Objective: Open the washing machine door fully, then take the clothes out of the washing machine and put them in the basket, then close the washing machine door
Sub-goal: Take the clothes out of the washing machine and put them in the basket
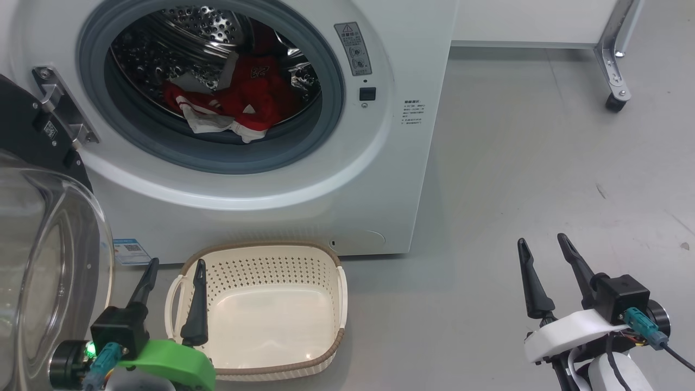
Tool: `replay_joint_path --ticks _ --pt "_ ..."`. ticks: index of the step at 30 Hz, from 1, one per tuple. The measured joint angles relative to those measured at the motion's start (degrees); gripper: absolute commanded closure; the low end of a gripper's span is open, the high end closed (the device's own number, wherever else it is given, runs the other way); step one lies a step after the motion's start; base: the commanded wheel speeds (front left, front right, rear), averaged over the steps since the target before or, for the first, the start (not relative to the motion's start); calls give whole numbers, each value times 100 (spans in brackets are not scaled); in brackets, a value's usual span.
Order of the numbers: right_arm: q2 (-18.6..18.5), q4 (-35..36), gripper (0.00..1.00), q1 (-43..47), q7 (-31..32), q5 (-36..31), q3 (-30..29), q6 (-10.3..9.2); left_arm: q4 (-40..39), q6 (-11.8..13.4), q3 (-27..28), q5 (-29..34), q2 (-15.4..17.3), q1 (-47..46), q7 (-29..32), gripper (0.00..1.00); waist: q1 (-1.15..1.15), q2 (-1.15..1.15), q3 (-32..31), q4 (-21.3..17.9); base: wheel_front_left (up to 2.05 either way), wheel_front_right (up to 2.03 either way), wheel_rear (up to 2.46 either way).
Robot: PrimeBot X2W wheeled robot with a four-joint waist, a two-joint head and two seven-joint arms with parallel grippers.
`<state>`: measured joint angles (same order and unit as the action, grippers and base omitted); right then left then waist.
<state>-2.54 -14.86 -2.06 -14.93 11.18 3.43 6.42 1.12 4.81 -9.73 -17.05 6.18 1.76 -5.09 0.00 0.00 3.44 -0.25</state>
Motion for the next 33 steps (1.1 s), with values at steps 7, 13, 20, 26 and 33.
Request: replay_joint_path --ticks 7,13,20,26,33 --pt "1 2 0 0 0 0 1 0 -15 1 9 0 -2 0 8 0 0 0 18 -1 27 -27 0" --pt "2 4 0 -1 1 -1 1 0 -35 2 11 0 -2 0 24 0 0 0 33 -12 4 -4 0" --pt "2 4 0 -1 1 -1 0 1 -37 2 11 0 -2 0 33 0 0 0 48 -32 0 0 0" --pt "2 29 0 -1 1 0 1 1 -45 3 7 0 -2 0 52 0 0 0 71 -43 0 0 0" --pt "3 124 0 -3 0 -2 0 1 -127 5 -21 0 -2 0 142 0 0 0 198 -43 0 0 0"
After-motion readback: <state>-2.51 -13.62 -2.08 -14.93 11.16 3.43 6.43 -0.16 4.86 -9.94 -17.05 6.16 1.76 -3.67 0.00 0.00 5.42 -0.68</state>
